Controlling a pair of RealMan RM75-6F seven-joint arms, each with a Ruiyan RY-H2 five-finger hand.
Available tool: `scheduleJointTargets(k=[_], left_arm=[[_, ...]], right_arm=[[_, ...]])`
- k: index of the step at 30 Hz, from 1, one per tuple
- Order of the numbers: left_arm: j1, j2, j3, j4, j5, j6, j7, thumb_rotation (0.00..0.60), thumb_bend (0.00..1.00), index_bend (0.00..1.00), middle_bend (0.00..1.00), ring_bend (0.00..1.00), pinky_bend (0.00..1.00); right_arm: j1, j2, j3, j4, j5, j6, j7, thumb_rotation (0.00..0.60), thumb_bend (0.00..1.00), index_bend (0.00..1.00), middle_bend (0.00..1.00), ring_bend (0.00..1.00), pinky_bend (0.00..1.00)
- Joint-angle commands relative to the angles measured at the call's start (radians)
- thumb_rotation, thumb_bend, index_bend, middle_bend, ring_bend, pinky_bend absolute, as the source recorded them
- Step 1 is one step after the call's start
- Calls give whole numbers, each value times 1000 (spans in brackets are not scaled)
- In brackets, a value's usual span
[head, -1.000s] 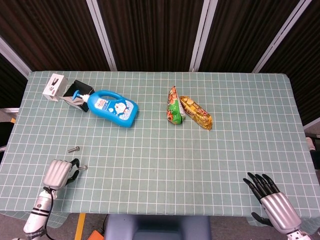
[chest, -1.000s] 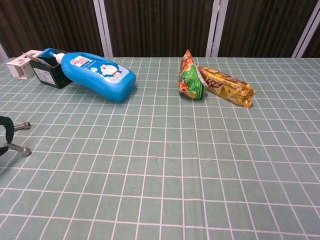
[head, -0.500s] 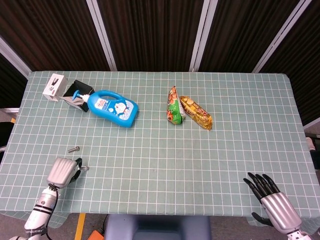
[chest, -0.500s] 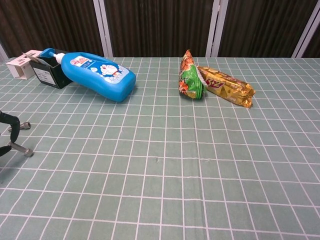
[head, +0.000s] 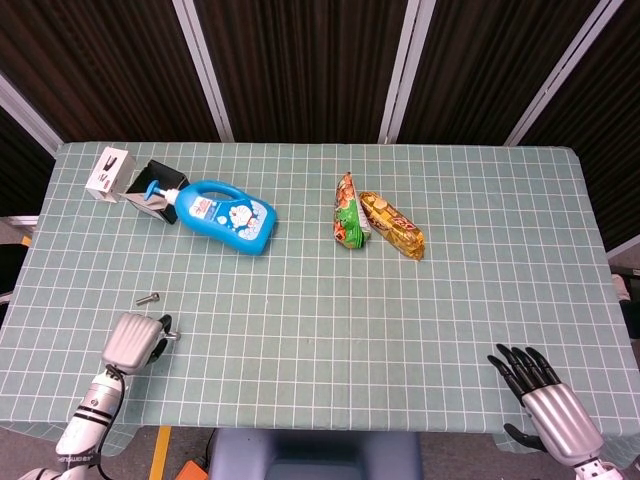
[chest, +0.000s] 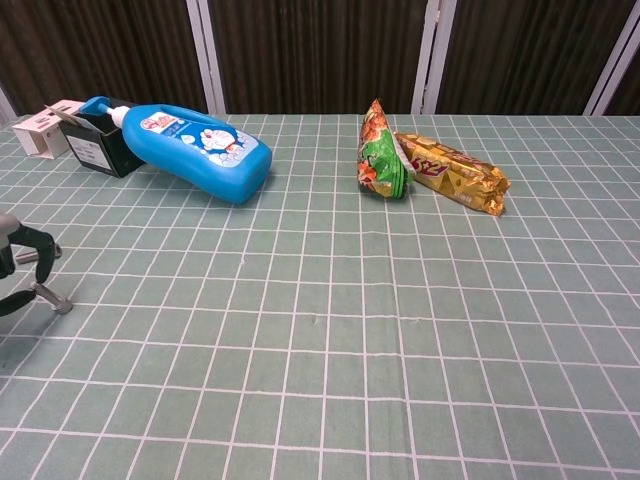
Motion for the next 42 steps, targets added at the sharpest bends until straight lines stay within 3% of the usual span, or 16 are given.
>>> scheduleJointTargets(k=[1,12,21,24,31,42], left_arm=[[-3,-1,0,-5,1,0,3,600,416,503,1000,1000,1000],[-12,3,3,-24,2,1,18,600,416,399,1000,1000,1000],[1,29,-8,-24,15,53,-22,600,416,401,1000,1000,1000],[2,15,-55,68,-62,30,-141,600,412,407,1000,1000,1000],[-24,-73,-87,279,-106,-26,-295,600,371,412,1000,1000,1000],[-51,-187,-110,470,-135,-62,-379,600,348,496,1000,1000,1000]], right_arm=[[0,0,1,0,1,1,0,600,274,0,0,0,0],[-1,-1,5,-1,10,1,-4,600,274,0,0,0,0],[0,-4,5,-3,12,-5,-11,600,273,0,0,0,0],[-2,-5,4,-3,9,-2,-14,600,274,0,0,0,0],[-2,-10,3,-2,11,-9,-25,600,274,0,0,0,0],[2,-17,10,-4,28,-23,-36,600,274,0,0,0,0]])
